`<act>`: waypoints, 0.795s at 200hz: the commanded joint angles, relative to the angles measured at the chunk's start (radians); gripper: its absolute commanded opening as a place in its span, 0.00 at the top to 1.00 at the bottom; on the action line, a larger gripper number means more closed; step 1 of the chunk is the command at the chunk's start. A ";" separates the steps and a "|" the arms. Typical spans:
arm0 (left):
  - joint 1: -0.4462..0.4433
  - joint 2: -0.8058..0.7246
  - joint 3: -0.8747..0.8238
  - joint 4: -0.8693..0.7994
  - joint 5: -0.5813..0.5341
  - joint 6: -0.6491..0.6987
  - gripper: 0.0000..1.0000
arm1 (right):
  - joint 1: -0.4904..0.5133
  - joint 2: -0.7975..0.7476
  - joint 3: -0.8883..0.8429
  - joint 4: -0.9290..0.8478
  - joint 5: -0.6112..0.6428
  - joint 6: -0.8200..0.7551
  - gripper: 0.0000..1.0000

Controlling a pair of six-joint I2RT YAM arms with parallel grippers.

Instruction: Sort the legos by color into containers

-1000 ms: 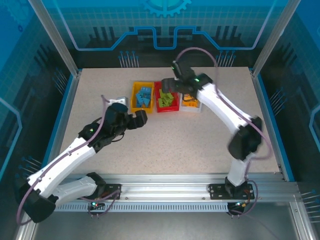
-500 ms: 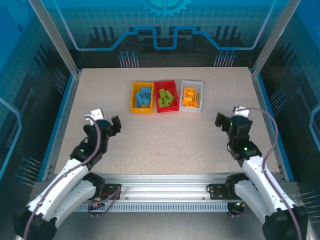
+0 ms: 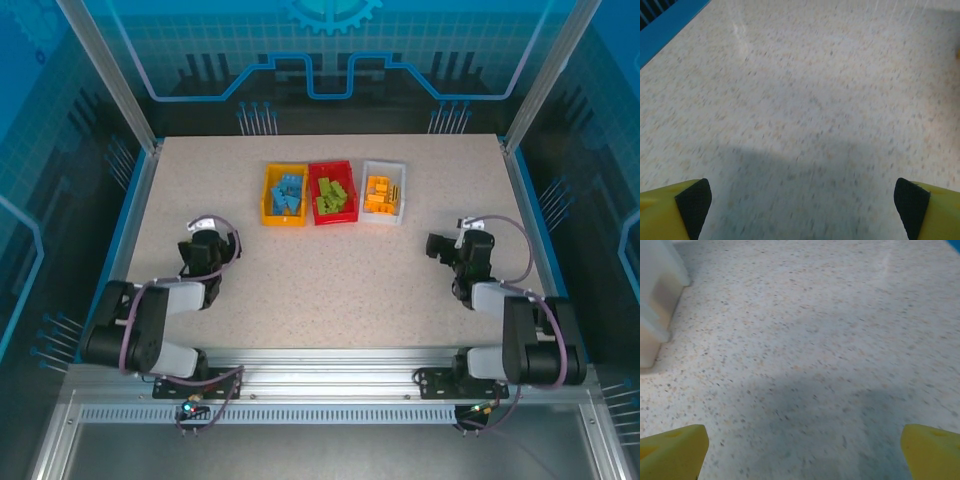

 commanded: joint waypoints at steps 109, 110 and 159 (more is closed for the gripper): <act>0.042 0.093 -0.001 0.284 0.173 0.047 0.01 | 0.107 0.134 0.043 0.253 -0.094 -0.188 0.00; 0.042 0.094 -0.001 0.284 0.173 0.047 0.01 | 0.108 0.133 0.043 0.252 -0.091 -0.189 0.00; 0.043 0.093 -0.001 0.283 0.173 0.047 0.01 | 0.135 0.134 0.049 0.242 -0.047 -0.202 0.00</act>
